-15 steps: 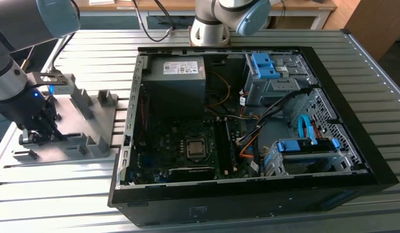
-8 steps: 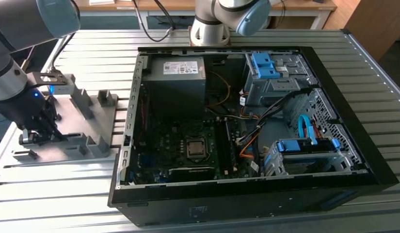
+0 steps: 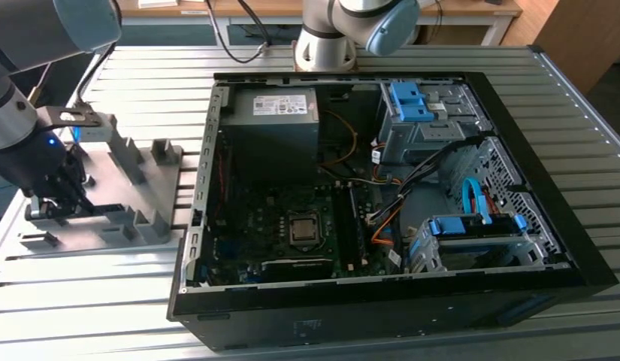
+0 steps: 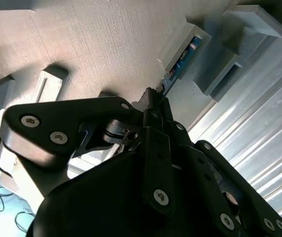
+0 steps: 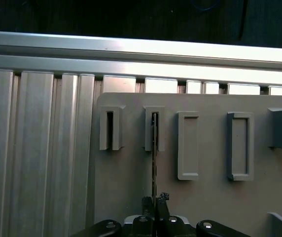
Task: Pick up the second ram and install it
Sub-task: 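Pick up the second ram and move it above second insertion slot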
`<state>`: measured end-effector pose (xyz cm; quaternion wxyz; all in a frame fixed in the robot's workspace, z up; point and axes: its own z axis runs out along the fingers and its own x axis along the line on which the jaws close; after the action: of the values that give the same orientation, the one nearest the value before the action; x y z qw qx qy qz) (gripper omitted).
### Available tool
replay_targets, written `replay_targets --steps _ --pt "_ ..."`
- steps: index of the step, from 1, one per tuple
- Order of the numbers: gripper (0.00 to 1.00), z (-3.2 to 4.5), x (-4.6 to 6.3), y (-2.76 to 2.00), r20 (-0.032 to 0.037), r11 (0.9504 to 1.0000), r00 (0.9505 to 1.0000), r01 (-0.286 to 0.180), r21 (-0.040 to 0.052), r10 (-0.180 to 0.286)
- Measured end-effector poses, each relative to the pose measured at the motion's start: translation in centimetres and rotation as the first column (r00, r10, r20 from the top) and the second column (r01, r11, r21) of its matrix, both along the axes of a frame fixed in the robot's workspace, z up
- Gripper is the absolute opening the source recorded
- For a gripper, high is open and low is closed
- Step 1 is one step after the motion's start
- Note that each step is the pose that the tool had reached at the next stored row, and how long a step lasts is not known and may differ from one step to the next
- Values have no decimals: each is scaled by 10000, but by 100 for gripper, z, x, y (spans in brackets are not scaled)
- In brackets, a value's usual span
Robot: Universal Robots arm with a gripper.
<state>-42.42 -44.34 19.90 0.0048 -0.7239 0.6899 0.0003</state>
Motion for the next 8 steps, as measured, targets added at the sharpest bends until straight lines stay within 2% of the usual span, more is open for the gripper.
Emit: replay_targets --steps 8 --pt "14 79 0 0 -1 10000 10000 0 10 0"
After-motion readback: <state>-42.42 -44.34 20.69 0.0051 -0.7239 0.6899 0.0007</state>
